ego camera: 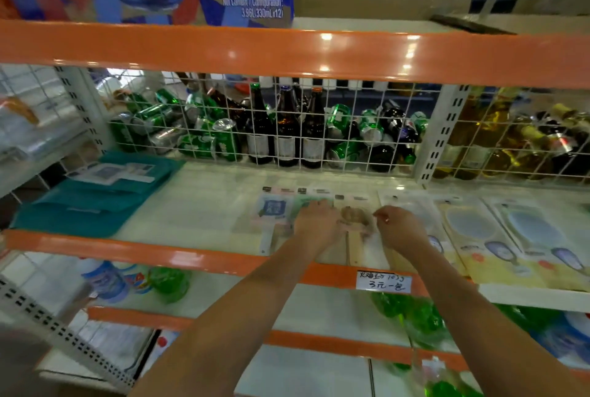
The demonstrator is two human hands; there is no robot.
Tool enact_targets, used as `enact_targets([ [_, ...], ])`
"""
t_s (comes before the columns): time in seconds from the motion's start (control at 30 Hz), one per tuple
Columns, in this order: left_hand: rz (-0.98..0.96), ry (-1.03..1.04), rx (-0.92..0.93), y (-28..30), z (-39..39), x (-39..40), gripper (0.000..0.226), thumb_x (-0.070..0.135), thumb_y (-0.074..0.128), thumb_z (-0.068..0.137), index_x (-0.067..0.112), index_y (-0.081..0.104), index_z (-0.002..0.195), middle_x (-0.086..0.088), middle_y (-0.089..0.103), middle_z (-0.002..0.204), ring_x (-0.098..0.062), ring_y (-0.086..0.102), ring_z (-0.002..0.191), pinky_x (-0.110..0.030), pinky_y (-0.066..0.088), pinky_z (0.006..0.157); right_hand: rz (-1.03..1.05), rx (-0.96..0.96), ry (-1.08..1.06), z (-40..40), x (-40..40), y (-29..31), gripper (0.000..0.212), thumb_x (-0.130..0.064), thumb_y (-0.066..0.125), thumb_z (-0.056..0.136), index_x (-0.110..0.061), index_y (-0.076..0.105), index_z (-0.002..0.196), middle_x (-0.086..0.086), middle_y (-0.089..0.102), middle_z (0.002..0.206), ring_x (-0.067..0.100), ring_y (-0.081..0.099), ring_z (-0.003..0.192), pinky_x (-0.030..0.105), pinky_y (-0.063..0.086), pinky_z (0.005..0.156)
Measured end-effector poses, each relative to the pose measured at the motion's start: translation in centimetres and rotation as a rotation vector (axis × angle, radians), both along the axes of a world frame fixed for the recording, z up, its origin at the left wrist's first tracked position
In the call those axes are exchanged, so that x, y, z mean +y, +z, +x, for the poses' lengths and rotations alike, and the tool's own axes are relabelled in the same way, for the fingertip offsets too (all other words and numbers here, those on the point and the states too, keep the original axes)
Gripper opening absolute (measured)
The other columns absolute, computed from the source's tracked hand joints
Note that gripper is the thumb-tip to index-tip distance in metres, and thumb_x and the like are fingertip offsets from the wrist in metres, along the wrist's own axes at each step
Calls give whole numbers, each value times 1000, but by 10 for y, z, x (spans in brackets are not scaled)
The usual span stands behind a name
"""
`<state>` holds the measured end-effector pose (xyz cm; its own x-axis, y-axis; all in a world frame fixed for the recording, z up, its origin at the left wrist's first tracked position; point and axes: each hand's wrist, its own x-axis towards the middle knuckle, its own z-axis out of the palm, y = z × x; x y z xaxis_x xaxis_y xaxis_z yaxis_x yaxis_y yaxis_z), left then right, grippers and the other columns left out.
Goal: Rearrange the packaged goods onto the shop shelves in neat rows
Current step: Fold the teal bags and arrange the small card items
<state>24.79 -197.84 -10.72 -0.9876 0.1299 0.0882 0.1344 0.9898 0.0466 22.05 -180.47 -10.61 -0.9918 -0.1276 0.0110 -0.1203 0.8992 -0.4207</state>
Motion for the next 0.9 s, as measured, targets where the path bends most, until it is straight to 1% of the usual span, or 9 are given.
enact_targets([
  [0.13,-127,59,-5,12,-2,-36,33,27,36,100,12,56,120,-11,53,123,-27,47,115,-39,40,93,35,84,57,-16,-30,14,30,-20,48,95,-16,60,123,9,61,120,25,56,107,32,45,86],
  [0.23,-177,152,-55,15,4,-69,37,29,33,101,12,53,126,-11,48,132,-28,42,123,-41,35,100,50,94,148,-21,-67,13,33,-20,46,96,-17,57,127,9,58,126,26,51,116,34,43,94],
  [0.3,-160,199,-64,16,13,-94,39,29,29,102,11,54,126,-11,47,132,-28,42,123,-41,34,101,29,76,212,-21,-94,8,33,-20,45,97,-16,56,128,11,56,127,28,51,116,35,44,95],
  [0.37,-151,231,-43,15,23,-119,39,29,30,102,11,54,126,-12,49,131,-29,43,121,-40,36,98,45,44,271,-20,-125,6,34,-19,45,96,-15,56,128,11,56,126,28,52,114,34,45,93],
  [0.5,-104,316,-58,8,40,-173,38,33,34,100,13,56,123,-10,51,128,-27,44,119,-38,37,95,34,15,373,-19,-186,1,28,-19,47,94,-13,62,117,11,61,117,28,57,105,35,48,88],
  [0.53,-98,334,-60,8,44,-188,37,33,35,99,14,57,122,-9,52,127,-27,45,118,-38,37,94,26,13,401,-19,-202,-1,28,-19,47,94,-13,63,116,11,62,118,28,57,105,35,48,89],
  [0.67,-74,417,-52,8,56,-246,38,34,34,99,14,57,122,-9,54,125,-26,47,117,-38,39,94,28,28,474,-14,-264,2,32,-19,44,97,-13,59,124,8,57,128,27,53,116,33,43,97],
  [0.8,-71,504,-14,6,65,-304,38,35,36,98,13,54,124,-9,53,127,-27,46,120,-39,37,97,11,43,517,-12,-328,2,32,-20,44,96,-16,60,123,6,57,129,25,49,120,33,41,101],
  [0.9,-44,560,25,2,70,-344,40,36,36,98,13,52,127,-8,50,131,-27,43,123,-38,34,100,13,31,535,-8,-374,1,33,-20,44,95,-15,62,121,6,59,126,24,51,118,33,43,98],
])
